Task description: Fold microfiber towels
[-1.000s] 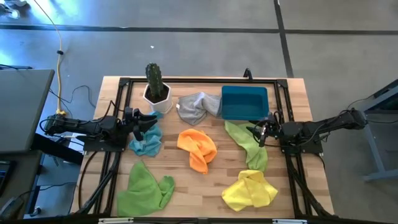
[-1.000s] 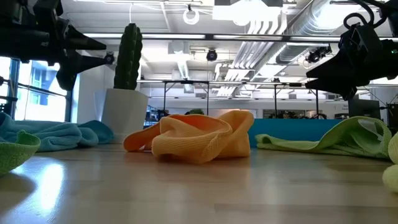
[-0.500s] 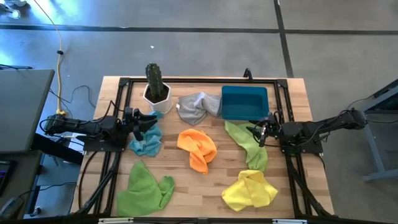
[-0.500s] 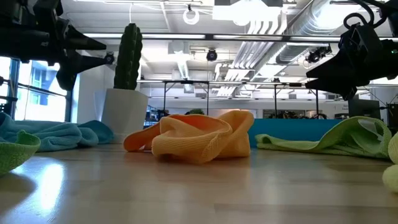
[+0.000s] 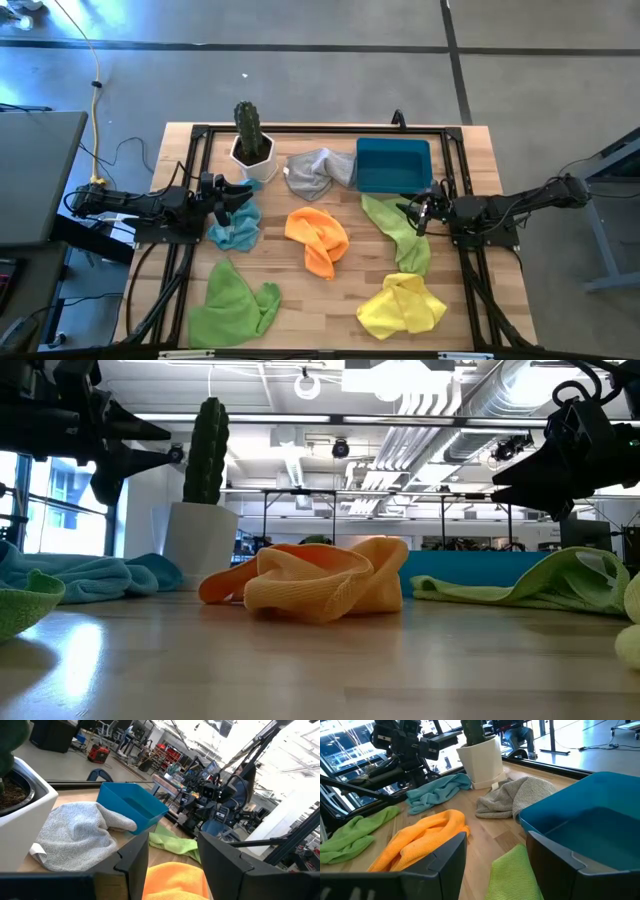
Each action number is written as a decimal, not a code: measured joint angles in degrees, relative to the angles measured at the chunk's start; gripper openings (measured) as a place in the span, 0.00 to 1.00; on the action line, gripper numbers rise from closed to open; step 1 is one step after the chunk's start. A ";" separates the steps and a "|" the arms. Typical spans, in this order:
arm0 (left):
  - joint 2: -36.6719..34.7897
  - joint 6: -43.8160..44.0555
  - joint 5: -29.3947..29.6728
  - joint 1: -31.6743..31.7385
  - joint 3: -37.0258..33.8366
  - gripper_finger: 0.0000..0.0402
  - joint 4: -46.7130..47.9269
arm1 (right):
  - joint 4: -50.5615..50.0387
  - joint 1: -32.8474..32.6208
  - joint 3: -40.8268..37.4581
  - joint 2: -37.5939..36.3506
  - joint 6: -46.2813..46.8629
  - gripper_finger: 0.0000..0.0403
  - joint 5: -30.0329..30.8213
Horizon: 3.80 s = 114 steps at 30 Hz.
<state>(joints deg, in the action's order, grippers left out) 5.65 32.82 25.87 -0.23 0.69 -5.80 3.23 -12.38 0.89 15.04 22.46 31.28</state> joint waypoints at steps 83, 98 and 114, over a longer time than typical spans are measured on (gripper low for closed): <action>0.02 16.52 0.30 0.00 0.00 0.39 -1.96 | 23.66 0.00 0.00 0.00 -4.73 0.50 1.72; 0.20 -1.09 3.04 -0.02 0.02 0.39 -12.96 | 30.47 1.81 0.00 0.05 2.60 0.50 6.05; 0.30 -14.17 -1.99 -0.02 4.93 0.39 -18.93 | 24.60 9.26 14.60 13.67 -10.91 0.50 3.81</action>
<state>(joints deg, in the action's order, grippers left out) 5.96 18.65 23.88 -0.25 5.62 -24.73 27.82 -3.12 15.49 28.71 11.54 35.09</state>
